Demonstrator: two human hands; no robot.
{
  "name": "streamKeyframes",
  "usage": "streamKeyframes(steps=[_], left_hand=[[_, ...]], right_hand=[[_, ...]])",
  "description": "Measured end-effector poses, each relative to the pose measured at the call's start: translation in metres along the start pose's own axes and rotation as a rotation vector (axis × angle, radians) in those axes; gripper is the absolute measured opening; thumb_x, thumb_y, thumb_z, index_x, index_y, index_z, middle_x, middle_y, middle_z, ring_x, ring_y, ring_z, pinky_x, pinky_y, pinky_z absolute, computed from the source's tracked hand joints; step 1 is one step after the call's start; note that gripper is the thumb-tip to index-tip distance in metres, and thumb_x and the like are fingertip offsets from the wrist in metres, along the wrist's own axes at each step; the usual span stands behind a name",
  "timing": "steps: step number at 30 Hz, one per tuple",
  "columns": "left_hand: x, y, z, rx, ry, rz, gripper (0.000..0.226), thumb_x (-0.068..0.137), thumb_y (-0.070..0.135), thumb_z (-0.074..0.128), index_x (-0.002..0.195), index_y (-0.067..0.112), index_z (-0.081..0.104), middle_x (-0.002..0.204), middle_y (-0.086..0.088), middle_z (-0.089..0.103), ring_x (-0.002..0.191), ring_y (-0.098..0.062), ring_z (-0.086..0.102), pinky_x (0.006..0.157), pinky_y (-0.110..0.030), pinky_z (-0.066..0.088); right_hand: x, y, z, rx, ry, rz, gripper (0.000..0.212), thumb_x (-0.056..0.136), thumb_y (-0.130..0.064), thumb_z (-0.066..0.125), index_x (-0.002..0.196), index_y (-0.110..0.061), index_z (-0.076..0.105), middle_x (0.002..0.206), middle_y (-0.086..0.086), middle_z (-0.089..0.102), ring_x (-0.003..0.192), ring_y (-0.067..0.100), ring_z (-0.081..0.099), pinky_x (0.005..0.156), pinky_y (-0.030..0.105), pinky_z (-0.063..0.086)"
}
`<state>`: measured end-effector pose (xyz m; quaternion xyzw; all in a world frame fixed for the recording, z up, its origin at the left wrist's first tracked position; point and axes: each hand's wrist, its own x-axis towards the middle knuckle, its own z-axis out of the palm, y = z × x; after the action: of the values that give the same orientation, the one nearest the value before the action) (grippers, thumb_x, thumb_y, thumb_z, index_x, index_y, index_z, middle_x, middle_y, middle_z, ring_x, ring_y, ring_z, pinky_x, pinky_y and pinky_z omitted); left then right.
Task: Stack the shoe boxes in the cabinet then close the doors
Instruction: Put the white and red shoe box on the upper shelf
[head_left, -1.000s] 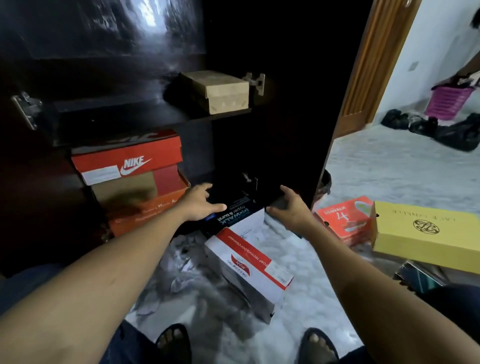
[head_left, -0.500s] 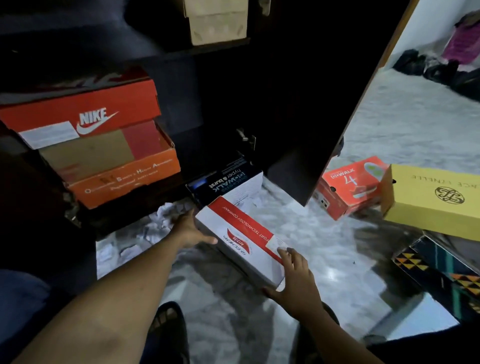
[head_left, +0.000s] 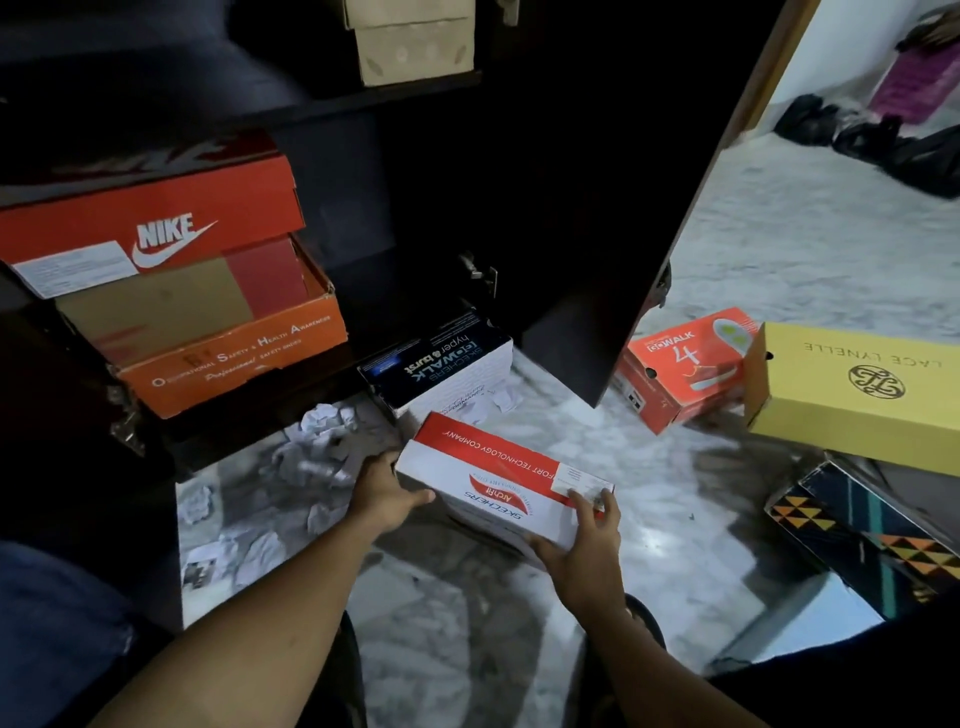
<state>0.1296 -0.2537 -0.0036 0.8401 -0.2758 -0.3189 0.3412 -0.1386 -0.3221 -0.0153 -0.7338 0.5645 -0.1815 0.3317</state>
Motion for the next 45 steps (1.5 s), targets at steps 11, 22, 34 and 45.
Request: streamKeyframes(steps=[11, 22, 34, 45], left_hand=[[-0.014, 0.009, -0.006, -0.179, 0.171, 0.012, 0.067, 0.071, 0.032, 0.088, 0.124, 0.015, 0.051, 0.111, 0.003, 0.060, 0.101, -0.019, 0.057, 0.087, -0.030, 0.045], [-0.029, -0.035, 0.007, 0.112, -0.099, 0.059, 0.091, 0.065, 0.029, 0.091, 0.138, 0.017, 0.039, 0.135, 0.003, 0.042, 0.123, -0.021, 0.046, 0.092, -0.027, 0.039], [-0.029, -0.063, 0.005, 0.057, -0.210, 0.122, 0.134, 0.042, 0.034, 0.096, 0.153, 0.018, 0.024, 0.144, 0.009, 0.047, 0.135, -0.016, 0.043, 0.105, -0.031, 0.040], [-0.036, 0.021, -0.023, -0.172, 0.036, 0.264, 0.127, 0.031, 0.061, 0.096, 0.143, 0.035, 0.042, 0.130, 0.017, 0.058, 0.125, -0.010, 0.053, 0.104, -0.037, 0.047]], right_hand=[[-0.001, -0.003, -0.025, 0.185, 0.177, -0.039, 0.067, 0.078, -0.033, 0.085, 0.131, -0.016, 0.047, 0.135, -0.003, 0.049, 0.120, 0.015, 0.054, 0.097, 0.027, 0.046], [-0.013, 0.025, 0.000, 0.094, -0.201, 0.016, 0.109, 0.068, -0.039, 0.091, 0.155, -0.018, 0.029, 0.165, 0.007, -0.009, 0.146, 0.026, 0.033, 0.099, 0.025, 0.042], [-0.013, 0.046, 0.005, 0.426, -0.200, 0.075, 0.101, 0.037, -0.041, 0.102, 0.118, -0.035, 0.041, 0.112, -0.018, 0.068, 0.105, 0.001, 0.067, 0.077, 0.023, 0.057], [-0.004, -0.016, -0.048, 0.516, 0.101, 0.053, 0.127, 0.039, -0.060, 0.097, 0.148, -0.038, 0.035, 0.135, -0.014, 0.059, 0.122, 0.009, 0.059, 0.103, 0.037, 0.050]])
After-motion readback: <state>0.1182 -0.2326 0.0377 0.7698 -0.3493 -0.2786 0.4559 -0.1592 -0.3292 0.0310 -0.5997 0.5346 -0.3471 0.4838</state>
